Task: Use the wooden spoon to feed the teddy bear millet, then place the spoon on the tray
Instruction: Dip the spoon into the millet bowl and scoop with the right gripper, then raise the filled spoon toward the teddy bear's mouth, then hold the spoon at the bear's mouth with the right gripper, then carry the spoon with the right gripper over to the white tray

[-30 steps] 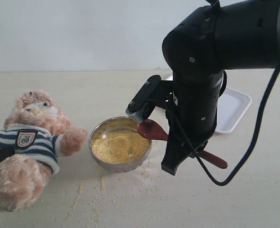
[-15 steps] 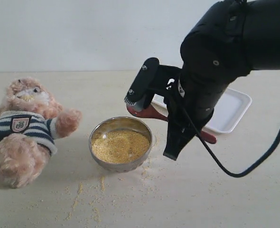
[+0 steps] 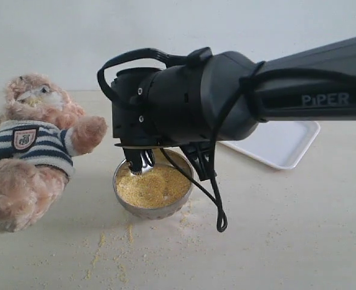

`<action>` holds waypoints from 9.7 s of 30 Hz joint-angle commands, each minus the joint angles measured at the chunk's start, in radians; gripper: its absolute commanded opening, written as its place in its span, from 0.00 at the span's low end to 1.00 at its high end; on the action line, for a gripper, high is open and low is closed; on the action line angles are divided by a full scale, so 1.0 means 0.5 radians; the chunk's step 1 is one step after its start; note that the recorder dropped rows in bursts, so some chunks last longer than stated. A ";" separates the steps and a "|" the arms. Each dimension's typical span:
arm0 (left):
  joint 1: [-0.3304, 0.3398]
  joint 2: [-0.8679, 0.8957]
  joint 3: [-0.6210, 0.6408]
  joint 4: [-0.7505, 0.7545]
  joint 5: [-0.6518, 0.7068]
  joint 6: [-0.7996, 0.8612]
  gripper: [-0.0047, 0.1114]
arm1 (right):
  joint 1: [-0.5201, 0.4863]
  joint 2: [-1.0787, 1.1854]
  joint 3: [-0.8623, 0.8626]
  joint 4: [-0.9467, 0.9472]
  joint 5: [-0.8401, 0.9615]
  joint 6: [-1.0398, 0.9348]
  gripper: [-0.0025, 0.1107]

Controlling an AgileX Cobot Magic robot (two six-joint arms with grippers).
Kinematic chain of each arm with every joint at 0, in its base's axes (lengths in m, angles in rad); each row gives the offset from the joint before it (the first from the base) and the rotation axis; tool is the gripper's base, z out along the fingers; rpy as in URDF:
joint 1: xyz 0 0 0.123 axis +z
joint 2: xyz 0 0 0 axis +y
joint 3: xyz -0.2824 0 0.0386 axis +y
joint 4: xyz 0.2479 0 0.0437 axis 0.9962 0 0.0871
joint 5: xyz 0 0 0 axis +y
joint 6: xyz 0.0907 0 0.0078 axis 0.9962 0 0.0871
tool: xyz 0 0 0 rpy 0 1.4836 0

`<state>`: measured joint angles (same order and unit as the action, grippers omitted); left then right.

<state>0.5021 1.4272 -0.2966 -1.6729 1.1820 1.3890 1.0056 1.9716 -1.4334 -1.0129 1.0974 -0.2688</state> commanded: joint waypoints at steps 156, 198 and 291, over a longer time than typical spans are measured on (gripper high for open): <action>0.002 -0.006 0.428 0.149 -0.128 0.276 0.08 | -0.377 -0.374 -0.327 1.943 0.247 -0.357 0.02; 0.002 -0.006 0.442 0.179 -0.054 0.312 0.08 | 0.304 0.158 -0.767 0.743 0.201 0.020 0.02; 0.002 -0.006 0.426 -0.013 -0.040 0.299 0.08 | 0.090 -0.940 -0.461 0.937 0.247 0.372 0.02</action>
<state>0.5021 1.4258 -0.0816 -1.6521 1.1277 1.4934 1.1708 1.5687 -1.6631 -0.7011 1.2091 -0.0197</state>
